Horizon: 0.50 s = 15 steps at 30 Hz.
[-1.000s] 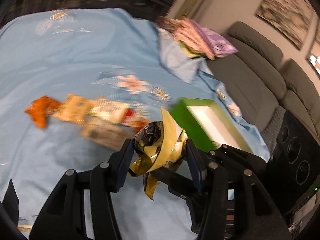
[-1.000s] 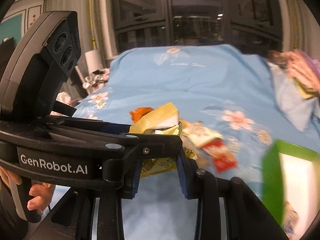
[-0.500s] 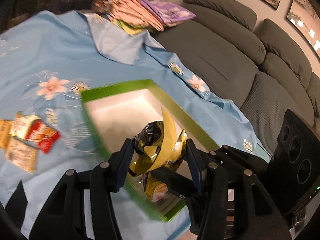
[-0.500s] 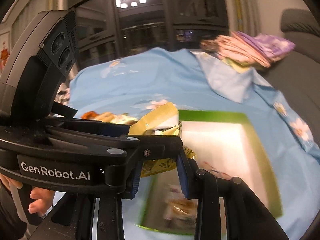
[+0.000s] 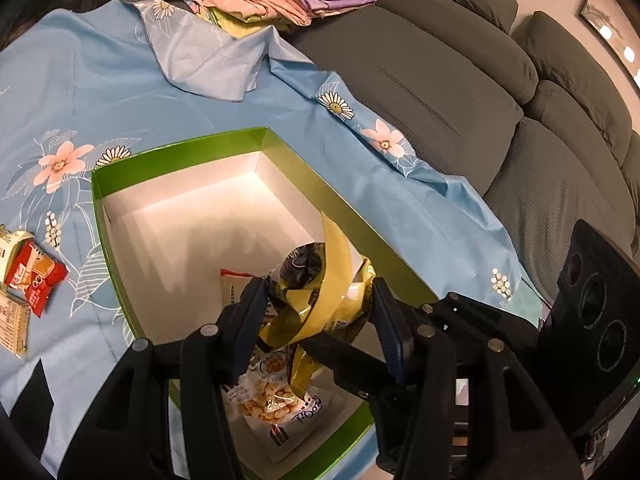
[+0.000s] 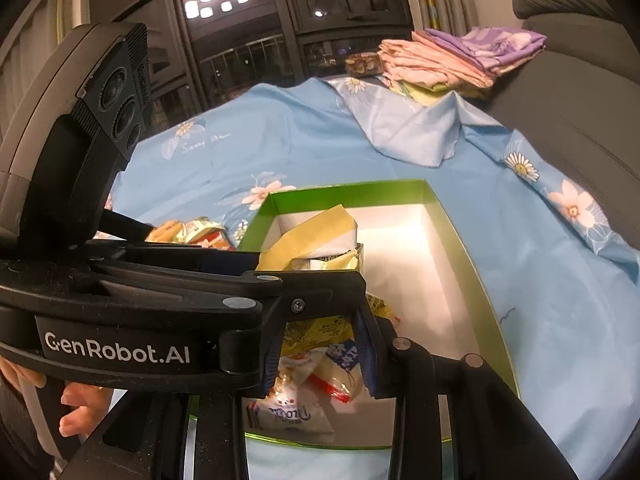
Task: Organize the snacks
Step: 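Carry the yellow bag into the green box and open the left gripper, then reach the right gripper to the clear cracker pack and grasp it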
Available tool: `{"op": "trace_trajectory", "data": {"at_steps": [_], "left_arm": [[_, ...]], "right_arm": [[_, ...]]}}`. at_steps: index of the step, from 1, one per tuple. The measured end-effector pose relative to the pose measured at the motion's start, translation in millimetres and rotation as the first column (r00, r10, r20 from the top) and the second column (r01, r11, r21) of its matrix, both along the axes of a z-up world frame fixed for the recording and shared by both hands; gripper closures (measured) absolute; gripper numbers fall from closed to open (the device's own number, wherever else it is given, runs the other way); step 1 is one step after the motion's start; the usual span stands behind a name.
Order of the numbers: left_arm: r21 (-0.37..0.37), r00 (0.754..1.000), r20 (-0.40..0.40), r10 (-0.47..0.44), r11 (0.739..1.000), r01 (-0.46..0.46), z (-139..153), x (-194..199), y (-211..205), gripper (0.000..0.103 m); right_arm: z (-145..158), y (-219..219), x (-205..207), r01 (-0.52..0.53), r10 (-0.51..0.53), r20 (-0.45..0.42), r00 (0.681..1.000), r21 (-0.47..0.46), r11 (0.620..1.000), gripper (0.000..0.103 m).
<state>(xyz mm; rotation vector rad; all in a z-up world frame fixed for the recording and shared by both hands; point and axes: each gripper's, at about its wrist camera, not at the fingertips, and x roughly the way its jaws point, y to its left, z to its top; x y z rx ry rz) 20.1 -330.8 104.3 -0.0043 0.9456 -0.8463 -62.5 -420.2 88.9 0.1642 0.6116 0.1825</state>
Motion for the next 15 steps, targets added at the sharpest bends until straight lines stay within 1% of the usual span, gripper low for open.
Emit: {"op": "trace_trajectory", "data": {"at_steps": [2, 4, 5, 6, 7, 8, 9, 10, 11, 12, 13, 14, 15], "left_arm": [[0.002, 1.000, -0.012, 0.005, 1.000, -0.005, -4, 2, 2, 0.050], [0.011, 0.999, -0.029, 0.019, 1.000, -0.019, -9, 6, 2, 0.048], [0.016, 0.999, -0.034, 0.027, 1.000, -0.027, -11, 7, 3, 0.049], [0.023, 0.999, -0.033, 0.039, 0.999, -0.038, -13, 10, 4, 0.048], [0.045, 0.998, -0.026, 0.065, 0.997, -0.063, -14, 13, 7, 0.046], [0.060, 0.996, -0.022, 0.085, 0.995, -0.083, -16, 14, 9, 0.040], [0.067, 0.995, -0.022, 0.099, 0.993, -0.097, -16, 16, 13, 0.031], [0.055, 0.994, -0.030, 0.104, 0.993, -0.102, -17, 17, 19, 0.026], [0.033, 0.994, -0.037, 0.104, 0.994, -0.103, -16, 18, 26, 0.017], [0.002, 0.993, -0.040, 0.109, 0.994, -0.109, -14, 19, 34, 0.010], [-0.035, 0.992, -0.041, 0.120, 0.992, -0.121, -11, 19, 43, 0.009], [-0.064, 0.991, -0.041, 0.127, 0.990, -0.129, -8, 19, 51, 0.004], [-0.081, 0.989, -0.040, 0.141, 0.986, -0.144, -5, 19, 59, 0.001]], "right_arm": [[-3, 2, -1, 0.000, 0.000, -0.011, 1.000, 0.004, 1.000, 0.068], [-7, 5, 1, 0.003, -0.003, -0.029, 1.000, -0.012, 1.000, 0.068], [-8, 7, 3, 0.005, -0.006, -0.036, 0.999, -0.029, 1.000, 0.068], [-9, 10, 3, 0.011, -0.013, -0.043, 0.999, -0.054, 0.998, 0.068], [-9, 14, 3, 0.029, -0.033, -0.046, 0.998, -0.094, 0.995, 0.068], [-9, 16, 3, 0.034, -0.039, -0.045, 0.998, -0.110, 0.993, 0.068], [-8, 17, 2, 0.033, -0.038, -0.042, 0.998, -0.122, 0.992, 0.068], [-7, 18, 1, 0.027, -0.032, -0.038, 0.999, -0.127, 0.992, 0.068], [-6, 19, 1, 0.021, -0.026, -0.039, 0.999, -0.127, 0.992, 0.066], [-5, 19, 1, 0.022, -0.028, -0.044, 0.999, -0.131, 0.991, 0.057], [-5, 20, 1, 0.028, -0.035, -0.052, 0.998, -0.140, 0.990, 0.046], [-4, 22, 0, 0.034, -0.043, -0.054, 0.998, -0.149, 0.988, 0.040], [-3, 22, 0, 0.037, -0.045, -0.050, 0.998, -0.151, 0.988, 0.032]]}}
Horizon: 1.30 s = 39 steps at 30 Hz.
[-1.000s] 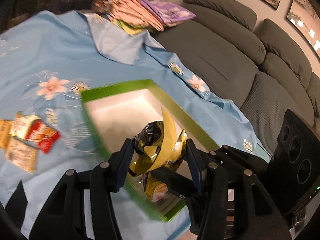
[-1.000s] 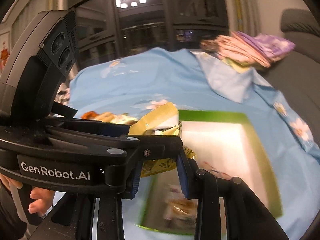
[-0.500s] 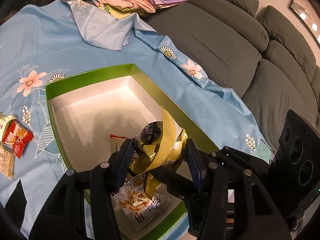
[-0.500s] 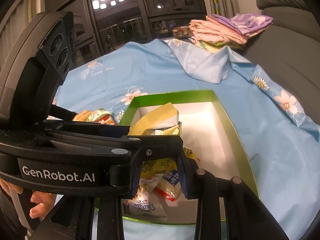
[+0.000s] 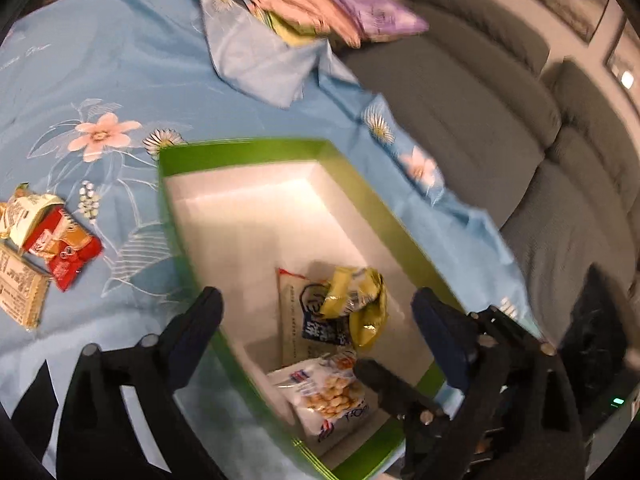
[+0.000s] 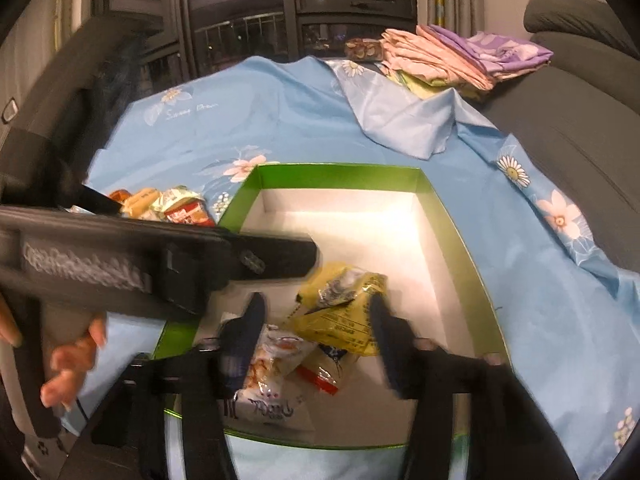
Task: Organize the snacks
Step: 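Reach the right gripper to the clear cracker pack and grasp it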
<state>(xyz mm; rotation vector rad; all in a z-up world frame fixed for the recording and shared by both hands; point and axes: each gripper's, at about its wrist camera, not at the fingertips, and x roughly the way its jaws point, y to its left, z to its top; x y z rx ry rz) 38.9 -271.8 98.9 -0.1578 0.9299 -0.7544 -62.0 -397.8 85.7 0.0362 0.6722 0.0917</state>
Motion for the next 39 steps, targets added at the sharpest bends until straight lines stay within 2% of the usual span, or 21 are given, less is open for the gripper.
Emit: {"op": "trace_trajectory", "data": {"at_steps": [3, 7, 11, 14, 16, 20, 22, 24, 26, 29, 32, 35, 37, 39], "left_arm": [[-0.028, 0.999, 0.038, 0.028, 0.999, -0.027, 9, 0, 28, 0.001], [-0.026, 0.996, 0.036, 0.079, 0.997, -0.078, 5, 2, 64, 0.001], [-0.001, 0.987, 0.036, 0.154, 0.988, -0.154, -9, 1, 101, 0.001], [0.031, 0.976, 0.064, 0.207, 0.977, -0.209, -22, -4, 128, 0.000], [0.009, 0.964, 0.077, 0.256, 0.966, -0.257, -29, -9, 150, 0.000], [-0.077, 0.950, 0.038, 0.311, 0.948, -0.308, -41, -9, 191, 0.000], [-0.114, 0.925, -0.002, 0.380, 0.919, -0.378, -45, -10, 213, 0.000], [-0.131, 0.902, -0.009, 0.431, 0.894, -0.428, -50, -15, 230, 0.000], [-0.064, 0.879, 0.003, 0.476, 0.878, -0.475, -56, -19, 246, 0.000], [-0.004, 0.893, 0.001, 0.449, 0.893, -0.449, -61, -27, 258, 0.001], [0.051, 0.882, 0.022, 0.471, 0.881, -0.471, -65, -44, 278, 0.001], [0.082, 0.889, -0.016, 0.458, 0.887, -0.455, -69, -61, 293, 0.001], [0.070, 0.897, 0.010, 0.442, 0.895, -0.441, -67, -70, 295, 0.001], [0.066, 0.883, 0.038, 0.468, 0.881, -0.469, -65, -75, 296, 0.001]], "right_arm": [[5, 5, -1, -0.006, 0.006, 0.013, 1.000, 0.018, 1.000, 0.025], [10, 20, 2, -0.002, 0.002, 0.012, 1.000, -0.002, 1.000, 0.013], [15, 43, 8, -0.052, 0.051, 0.017, 0.999, 0.027, 0.998, 0.013], [19, 62, 12, -0.068, 0.067, 0.031, 0.997, 0.032, 0.997, 0.012], [23, 76, 17, -0.094, 0.092, 0.037, 0.995, 0.048, 0.994, 0.012], [28, 107, 27, -0.154, 0.152, 0.030, 0.988, 0.068, 0.986, 0.011], [31, 123, 32, -0.172, 0.170, 0.037, 0.985, 0.064, 0.983, 0.011], [34, 141, 40, -0.194, 0.193, 0.026, 0.981, 0.065, 0.979, 0.011], [37, 157, 50, -0.208, 0.208, 0.005, 0.978, 0.076, 0.975, 0.011], [42, 182, 72, -0.224, 0.229, -0.028, 0.973, 0.128, 0.966, 0.011], [44, 203, 99, -0.220, 0.238, -0.074, 0.968, 0.197, 0.955, 0.011], [39, 219, 132, -0.126, 0.151, -0.136, 0.979, 0.179, 0.976, 0.011], [28, 225, 153, -0.058, 0.090, -0.186, 0.978, 0.172, 0.983, 0.011], [11, 228, 175, -0.009, 0.047, -0.240, 0.970, 0.154, 0.988, 0.011]]}}
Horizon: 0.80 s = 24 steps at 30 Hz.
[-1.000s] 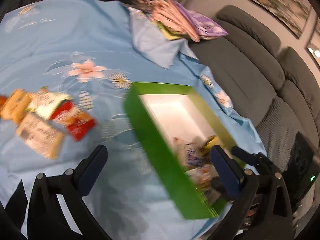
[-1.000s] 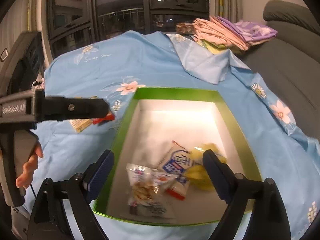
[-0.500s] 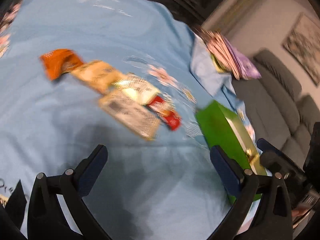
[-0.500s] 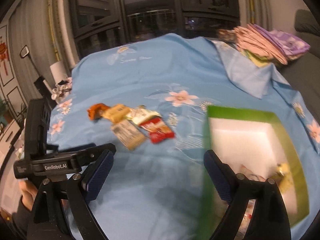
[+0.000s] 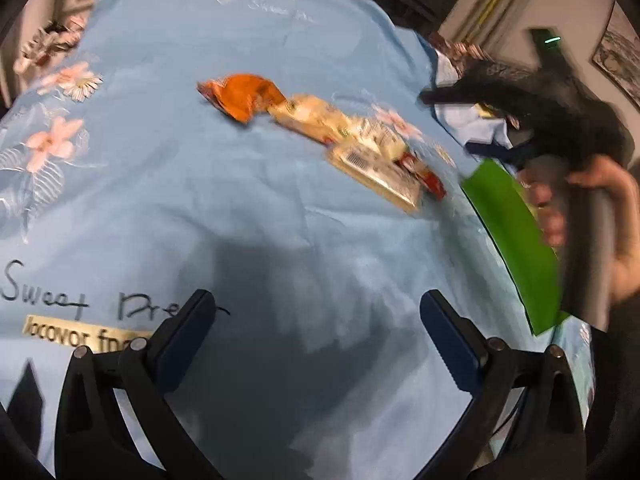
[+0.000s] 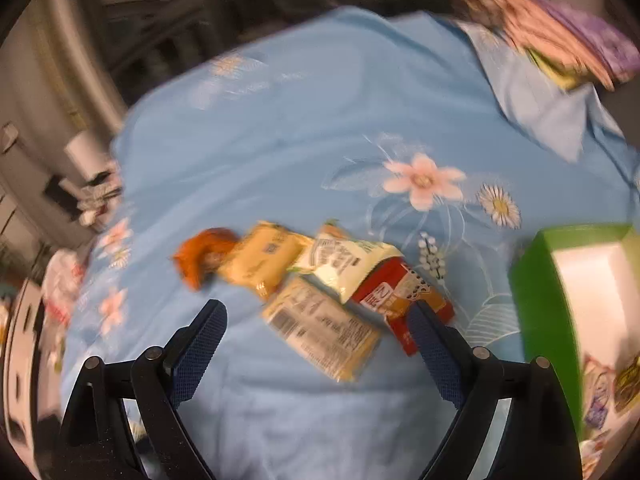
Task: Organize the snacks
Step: 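Reach the right gripper to the clear cracker pack and grasp it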
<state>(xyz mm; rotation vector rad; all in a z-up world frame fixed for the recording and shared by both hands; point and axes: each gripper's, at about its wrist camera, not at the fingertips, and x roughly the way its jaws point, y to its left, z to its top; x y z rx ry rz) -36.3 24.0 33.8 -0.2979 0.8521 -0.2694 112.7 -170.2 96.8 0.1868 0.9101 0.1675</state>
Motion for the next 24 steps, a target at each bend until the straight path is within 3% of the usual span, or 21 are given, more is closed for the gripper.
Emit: {"op": "trace_trajectory", "data": {"at_steps": [4, 5, 6, 8, 10, 12, 14, 18, 19, 20, 21, 23, 24], "left_arm": [[-0.077, 0.997, -0.071, -0.029, 0.997, 0.023, -4, 6, -3, 0.001], [-0.070, 0.997, -0.066, -0.045, 0.997, 0.040, -1, 7, -6, 0.001], [-0.052, 0.997, -0.050, -0.057, 0.997, 0.055, 3, 6, -9, 0.001], [0.025, 0.997, 0.005, -0.077, 0.997, 0.077, 13, 2, -14, 0.001], [0.074, 0.994, 0.061, -0.092, 0.993, 0.087, 21, -2, -13, 0.001], [0.080, 0.995, 0.065, -0.077, 0.994, 0.071, 21, -1, -5, 0.001], [0.041, 0.997, 0.033, -0.065, 0.997, 0.064, 19, 2, 8, 0.001], [-0.009, 0.999, -0.023, 0.031, 0.999, -0.031, 8, 5, 41, 0.001], [0.002, 0.998, -0.023, 0.053, 0.999, -0.053, 6, 4, 48, 0.001], [0.017, 0.998, -0.023, 0.064, 0.998, -0.063, 5, 4, 53, 0.001], [0.048, 0.997, -0.025, 0.076, 0.996, -0.075, 3, 4, 58, 0.001], [0.086, 0.996, -0.026, 0.088, 0.993, -0.086, 1, 5, 63, 0.001], [0.090, 0.995, -0.031, 0.091, 0.992, -0.088, 0, 5, 66, 0.001]], "right_arm": [[-40, -2, 31, 0.083, -0.090, -0.123, 0.988, -0.062, 0.995, 0.011], [-53, -3, 35, 0.090, -0.096, -0.174, 0.980, -0.042, 0.995, 0.011], [-55, -1, 34, 0.085, -0.092, -0.172, 0.981, -0.043, 0.995, 0.010], [-48, 6, 26, 0.034, -0.042, -0.104, 0.994, -0.074, 0.997, 0.009], [-38, 17, 14, -0.128, 0.126, -0.064, 0.990, -0.028, 0.991, 0.009], [-31, 30, 1, -0.237, 0.236, -0.032, 0.971, -0.045, 0.970, 0.009], [-33, 46, -6, -0.312, 0.312, -0.024, 0.950, -0.139, 0.940, 0.009], [-68, 62, 7, -0.329, 0.309, -0.114, 0.944, -0.304, 0.894, 0.008], [-79, 62, 10, -0.335, 0.308, -0.133, 0.942, -0.312, 0.889, 0.008], [-77, 55, 11, -0.312, 0.299, -0.093, 0.950, -0.243, 0.918, 0.007], [-77, 47, 12, -0.292, 0.281, -0.082, 0.956, -0.192, 0.937, 0.008], [-75, 44, 6, -0.292, 0.286, -0.062, 0.956, -0.199, 0.936, 0.018], [-73, 41, 1, -0.309, 0.304, -0.058, 0.951, -0.190, 0.932, 0.029]]}}
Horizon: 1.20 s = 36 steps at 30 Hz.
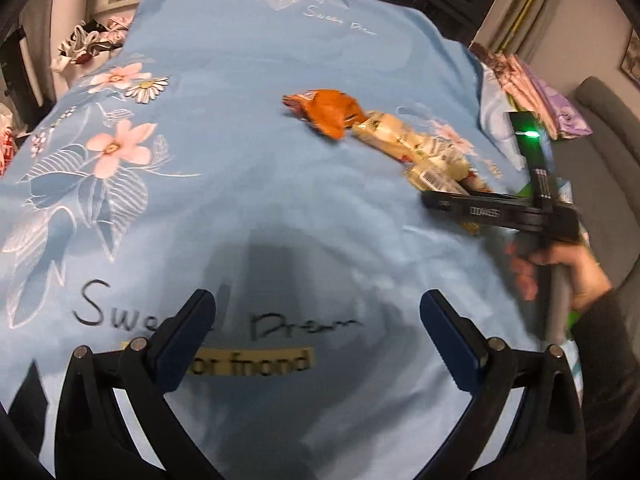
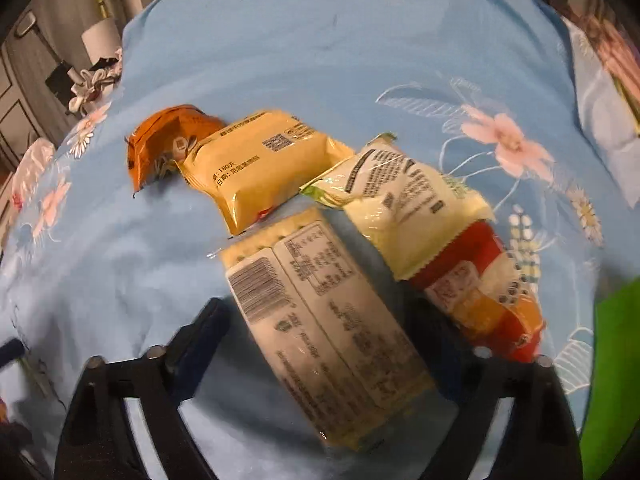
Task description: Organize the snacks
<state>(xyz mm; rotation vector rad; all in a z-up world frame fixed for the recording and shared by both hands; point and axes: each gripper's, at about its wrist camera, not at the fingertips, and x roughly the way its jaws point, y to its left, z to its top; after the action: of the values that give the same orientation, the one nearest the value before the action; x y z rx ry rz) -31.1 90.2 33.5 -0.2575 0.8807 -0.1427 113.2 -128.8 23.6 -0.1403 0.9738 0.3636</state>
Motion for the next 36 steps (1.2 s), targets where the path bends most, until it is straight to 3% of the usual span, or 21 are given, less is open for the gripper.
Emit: {"op": "trace_trajectory", "data": {"at_steps": [1, 3, 7, 10, 16, 18, 21, 23, 29, 36], "left_arm": [[-0.006, 1.000, -0.004, -0.001, 1.000, 0.001, 0, -2, 3, 0.001], [-0.051, 1.000, -0.018, -0.014, 0.999, 0.014, -1, -2, 6, 0.001], [-0.137, 0.999, -0.038, -0.023, 0.990, 0.018, -3, 1, 7, 0.001], [-0.114, 0.999, -0.042, -0.015, 0.993, 0.010, -2, 1, 1, 0.001], [-0.142, 0.992, -0.080, -0.093, 0.987, 0.081, -10, -1, -6, 0.001], [-0.173, 0.989, -0.078, -0.125, 0.979, 0.110, -10, -1, -10, 0.001], [-0.263, 0.979, -0.083, -0.189, 0.951, 0.161, -11, 3, -15, 0.001], [-0.296, 0.976, -0.086, -0.198, 0.941, 0.164, -13, 9, -22, 0.001], [-0.360, 0.972, -0.093, -0.217, 0.917, 0.170, -15, 27, -42, 0.002], [-0.217, 0.973, -0.079, -0.217, 0.956, 0.196, -15, 26, -70, 0.004]], "right_arm": [[3, -1, -9, -0.029, 0.029, -0.009, 1.000, 0.016, 0.999, 0.040], [2, -1, -28, -0.100, 0.100, -0.009, 0.995, 0.022, 0.995, 0.046], [0, 11, -74, -0.209, 0.209, 0.038, 0.977, -0.004, 0.978, 0.047], [0, 24, -96, -0.266, 0.266, 0.045, 0.963, 0.001, 0.964, 0.047], [4, 39, -148, -0.457, 0.460, 0.038, 0.887, -0.063, 0.887, 0.047], [6, 37, -154, -0.431, 0.434, 0.030, 0.901, -0.075, 0.899, 0.043], [6, 28, -159, -0.330, 0.333, 0.024, 0.943, -0.071, 0.941, 0.022], [5, 21, -166, -0.296, 0.298, 0.019, 0.954, -0.052, 0.954, 0.021], [-1, 15, -184, -0.304, 0.307, 0.085, 0.948, -0.049, 0.951, 0.021], [-5, 12, -178, -0.293, 0.287, 0.122, 0.950, 0.034, 0.955, 0.021]]}}
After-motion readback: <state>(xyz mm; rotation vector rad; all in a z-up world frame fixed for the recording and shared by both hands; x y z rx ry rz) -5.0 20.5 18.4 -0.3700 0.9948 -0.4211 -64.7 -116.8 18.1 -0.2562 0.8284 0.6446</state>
